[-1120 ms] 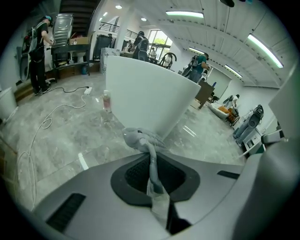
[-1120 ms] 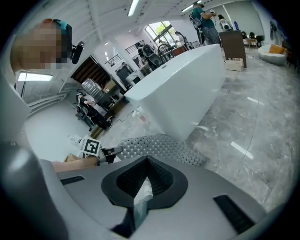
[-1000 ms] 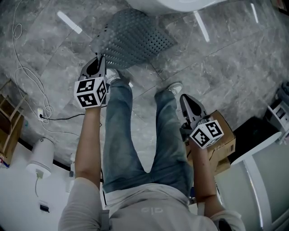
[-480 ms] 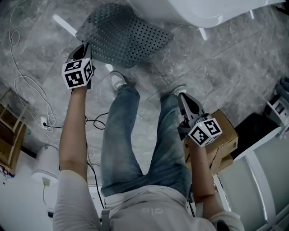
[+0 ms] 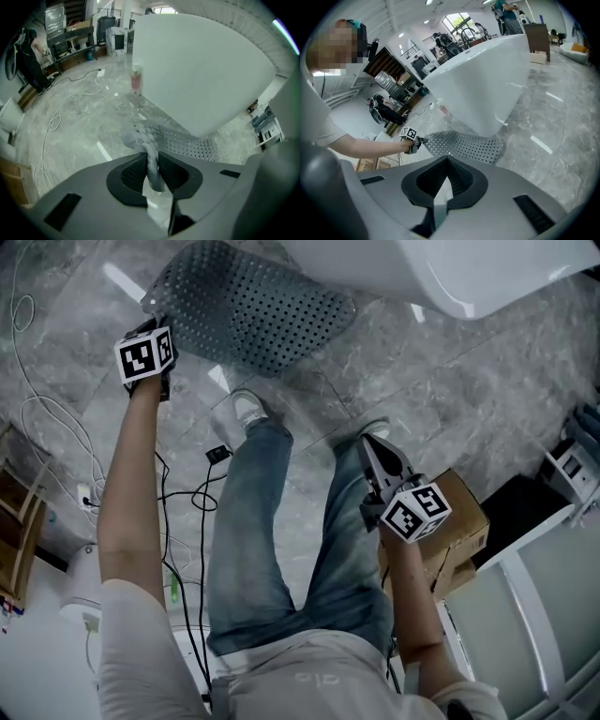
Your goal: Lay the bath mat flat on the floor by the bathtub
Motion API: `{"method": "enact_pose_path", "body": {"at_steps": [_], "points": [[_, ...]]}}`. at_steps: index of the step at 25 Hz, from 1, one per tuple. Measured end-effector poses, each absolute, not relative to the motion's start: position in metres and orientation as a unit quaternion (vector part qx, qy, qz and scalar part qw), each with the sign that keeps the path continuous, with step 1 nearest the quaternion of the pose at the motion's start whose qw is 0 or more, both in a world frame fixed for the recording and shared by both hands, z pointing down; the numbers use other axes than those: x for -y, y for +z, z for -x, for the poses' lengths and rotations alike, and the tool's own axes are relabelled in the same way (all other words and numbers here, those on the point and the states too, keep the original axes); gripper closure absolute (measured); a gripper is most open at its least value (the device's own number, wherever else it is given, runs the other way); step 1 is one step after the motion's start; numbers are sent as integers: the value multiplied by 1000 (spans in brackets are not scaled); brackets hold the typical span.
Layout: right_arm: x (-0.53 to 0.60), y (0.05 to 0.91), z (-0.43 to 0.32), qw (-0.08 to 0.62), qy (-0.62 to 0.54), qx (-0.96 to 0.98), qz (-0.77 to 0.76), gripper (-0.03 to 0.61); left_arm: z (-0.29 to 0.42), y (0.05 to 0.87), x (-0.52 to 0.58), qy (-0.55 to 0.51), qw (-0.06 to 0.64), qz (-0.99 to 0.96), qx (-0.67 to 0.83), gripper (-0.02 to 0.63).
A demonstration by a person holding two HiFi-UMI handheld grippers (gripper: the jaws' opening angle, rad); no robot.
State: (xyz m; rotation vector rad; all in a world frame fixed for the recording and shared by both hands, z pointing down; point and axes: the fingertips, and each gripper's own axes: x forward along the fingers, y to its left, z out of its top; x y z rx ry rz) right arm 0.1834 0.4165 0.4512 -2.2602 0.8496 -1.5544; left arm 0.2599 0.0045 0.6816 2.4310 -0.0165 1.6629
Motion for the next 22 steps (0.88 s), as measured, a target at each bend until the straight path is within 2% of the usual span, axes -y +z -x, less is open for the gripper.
{"method": "enact_pose_path", "body": {"at_steps": [2, 5, 7, 15, 22], "points": [[-407, 456, -185, 134, -537, -295, 779, 555, -247, 693, 2, 591, 106, -800, 22, 460], [-399, 455, -189, 130, -534, -300, 780, 555, -232, 689, 2, 592, 95, -800, 33, 402], [-394, 453, -194, 126, -532, -307, 779, 555, -222, 684, -3, 595, 81, -799, 27, 329], [-391, 468, -213, 110, -536, -330, 770, 555, -183, 667, -35, 582, 136, -801, 32, 322], [-401, 506, -238, 69, -551, -370, 745, 554, -155, 655, -92, 573, 192, -794, 69, 324]]}}
